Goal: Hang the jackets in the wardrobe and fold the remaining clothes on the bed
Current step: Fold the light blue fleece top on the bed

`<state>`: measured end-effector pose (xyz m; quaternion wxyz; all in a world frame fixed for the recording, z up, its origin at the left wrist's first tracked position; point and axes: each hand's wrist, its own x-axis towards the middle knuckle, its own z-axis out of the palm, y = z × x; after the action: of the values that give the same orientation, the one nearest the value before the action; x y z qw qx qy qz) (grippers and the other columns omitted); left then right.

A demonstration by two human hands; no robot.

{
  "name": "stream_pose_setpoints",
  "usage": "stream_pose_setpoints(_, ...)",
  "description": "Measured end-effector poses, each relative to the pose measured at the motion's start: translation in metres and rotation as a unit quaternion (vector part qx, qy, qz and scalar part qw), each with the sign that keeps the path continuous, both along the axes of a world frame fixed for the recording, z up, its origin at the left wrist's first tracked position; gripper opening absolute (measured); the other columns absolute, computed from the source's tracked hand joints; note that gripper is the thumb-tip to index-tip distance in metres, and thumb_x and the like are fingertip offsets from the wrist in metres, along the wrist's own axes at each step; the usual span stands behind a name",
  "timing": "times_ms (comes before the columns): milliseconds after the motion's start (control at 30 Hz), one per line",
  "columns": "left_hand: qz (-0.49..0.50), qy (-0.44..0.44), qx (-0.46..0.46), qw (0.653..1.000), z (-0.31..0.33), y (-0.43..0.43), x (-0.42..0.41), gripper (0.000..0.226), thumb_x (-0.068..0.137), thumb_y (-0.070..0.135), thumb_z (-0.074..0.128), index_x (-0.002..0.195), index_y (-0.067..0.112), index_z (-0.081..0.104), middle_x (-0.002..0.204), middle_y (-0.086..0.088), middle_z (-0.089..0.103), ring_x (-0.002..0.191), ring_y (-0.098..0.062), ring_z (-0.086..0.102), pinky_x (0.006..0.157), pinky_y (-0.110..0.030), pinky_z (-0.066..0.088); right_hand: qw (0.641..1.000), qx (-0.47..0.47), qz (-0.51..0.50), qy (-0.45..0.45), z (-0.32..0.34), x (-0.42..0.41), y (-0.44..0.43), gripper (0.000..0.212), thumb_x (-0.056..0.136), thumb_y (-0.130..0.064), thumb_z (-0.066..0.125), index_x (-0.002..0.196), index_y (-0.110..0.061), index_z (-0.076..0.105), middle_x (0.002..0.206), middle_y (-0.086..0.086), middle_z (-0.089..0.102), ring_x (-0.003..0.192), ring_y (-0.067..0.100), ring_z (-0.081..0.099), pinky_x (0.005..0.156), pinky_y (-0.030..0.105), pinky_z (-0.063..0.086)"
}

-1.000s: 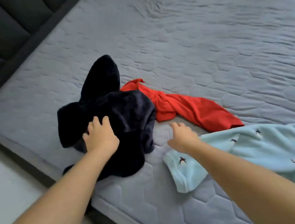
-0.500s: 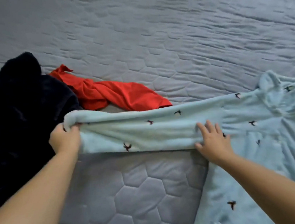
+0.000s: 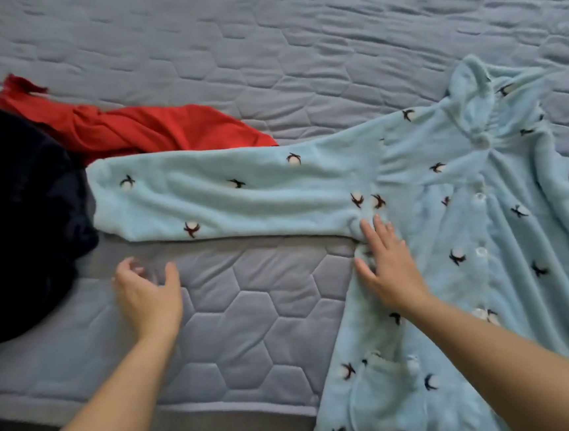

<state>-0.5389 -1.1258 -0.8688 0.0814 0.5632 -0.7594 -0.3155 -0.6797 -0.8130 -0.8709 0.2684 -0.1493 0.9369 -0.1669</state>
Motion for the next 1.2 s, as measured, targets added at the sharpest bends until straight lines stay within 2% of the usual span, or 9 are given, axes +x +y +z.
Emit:
stream_pose_setpoints(167, -0.039, -0.026, 0.182, 0.982, -0.005, 0.105, 0.046, 0.012, 0.089, 0.020, 0.062, 0.091, 0.014, 0.052, 0.074, 0.000, 0.058, 0.074, -0.026, 0.056, 0.069, -0.034, 0.046, 0.998, 0.030, 0.050, -0.034, 0.011, 0.042, 0.035, 0.069, 0.098, -0.040, 0.040, 0.152, -0.026, 0.001, 0.160, -0.004, -0.007, 0.147, 0.016, -0.006, 0.120, 0.039, 0.006)
stream_pose_setpoints(300, -0.169, -0.056, 0.426, 0.887, -0.002, 0.179, 0.063, 0.014, 0.088, 0.029, 0.065, 0.085, 0.020, 0.054, 0.077, -0.006, 0.061, 0.063, -0.016, 0.056, 0.054, -0.024, 0.042, 0.994, 0.040, 0.081, -0.065, 0.013, 0.075, 0.053, 0.066, 0.099, -0.040, 0.038, 0.152, -0.026, 0.001, 0.160, -0.003, -0.010, 0.147, 0.018, -0.008, 0.119, 0.039, 0.004)
stream_pose_setpoints(400, -0.273, -0.108, 0.312, 0.904, -0.008, 0.219, 0.086, 0.023, 0.089, 0.032, 0.061, 0.070, 0.027, 0.050, 0.066, 0.003, 0.058, 0.070, -0.020, 0.058, 0.057, -0.029, 0.039, 0.991, -0.019, 0.096, -0.088, 0.017, 0.095, 0.068, 0.067, 0.098, -0.040, 0.042, 0.151, -0.030, 0.003, 0.156, -0.009, -0.016, 0.146, 0.016, -0.013, 0.119, 0.037, 0.011)
stream_pose_setpoints(567, -0.091, -0.153, 0.191, 0.965, -0.004, 0.213, 0.135, 0.034, 0.097, 0.022, 0.045, 0.065, 0.017, 0.050, 0.071, -0.017, 0.064, 0.065, -0.031, 0.061, 0.064, -0.037, 0.048, 0.995, 0.007, 0.071, -0.064, 0.024, 0.107, 0.120, 0.063, 0.099, -0.036, 0.038, 0.152, -0.032, 0.003, 0.158, -0.006, -0.016, 0.146, 0.017, -0.014, 0.119, 0.037, 0.010)
stream_pose_setpoints(700, -0.152, -0.095, 0.143, 0.973, 0.010, 0.230, 0.125, 0.030, 0.093, 0.030, 0.050, 0.066, 0.018, 0.053, 0.063, 0.000, 0.062, 0.062, -0.020, 0.057, 0.058, -0.036, 0.044, 0.994, 0.086, 0.045, -0.054, 0.026, 0.109, 0.170, 0.066, 0.098, -0.034, 0.040, 0.152, -0.028, 0.002, 0.158, -0.005, -0.014, 0.147, 0.017, -0.011, 0.117, 0.041, 0.007)
stream_pose_setpoints(800, -0.182, -0.061, 0.156, 0.969, 0.011, 0.252, 0.086, 0.021, 0.090, 0.043, 0.055, 0.083, 0.024, 0.051, 0.074, 0.009, 0.058, 0.068, -0.007, 0.051, 0.060, -0.031, 0.037, 0.993, 0.065, -0.090, -0.050, 0.024, 0.106, 0.194, 0.066, 0.095, -0.031, 0.046, 0.151, -0.022, 0.013, 0.159, 0.000, 0.006, 0.146, 0.021, 0.009, 0.113, 0.045, 0.023)
stream_pose_setpoints(967, -0.186, -0.129, 0.172, 0.959, -0.008, 0.265, 0.055, 0.028, 0.088, 0.047, 0.055, 0.095, 0.021, 0.050, 0.086, 0.003, 0.054, 0.081, -0.020, 0.052, 0.067, -0.032, 0.038, 0.979, 0.101, -0.176, -0.014, 0.013, 0.094, 0.230, 0.047, 0.090, -0.031, 0.052, 0.134, -0.016, 0.041, 0.134, 0.005, 0.042, 0.122, 0.024, 0.040, 0.096, 0.042, 0.037)
stream_pose_setpoints(1067, -0.211, -0.147, 0.114, 0.960, -0.014, 0.261, 0.060, 0.030, 0.086, 0.045, 0.060, 0.096, 0.021, 0.046, 0.096, 0.001, 0.048, 0.084, -0.020, 0.048, 0.071, -0.033, 0.040, 0.937, 0.160, -0.309, 0.010, 0.012, 0.083, 0.269, 0.055, 0.089, -0.027, 0.052, 0.139, -0.014, 0.035, 0.147, 0.006, 0.030, 0.134, 0.026, 0.028, 0.102, 0.051, 0.031)
stream_pose_setpoints(1200, -0.209, -0.184, 0.161, 0.947, -0.014, 0.264, 0.074, 0.034, 0.083, 0.049, 0.064, 0.094, 0.020, 0.050, 0.086, 0.000, 0.056, 0.079, -0.021, 0.050, 0.063, -0.034, 0.038, 0.864, 0.222, -0.451, -0.030, 0.018, 0.085, 0.337, 0.063, 0.090, -0.027, 0.049, 0.145, -0.012, 0.023, 0.154, 0.011, 0.020, 0.140, 0.030, 0.020, 0.108, 0.059, 0.018)
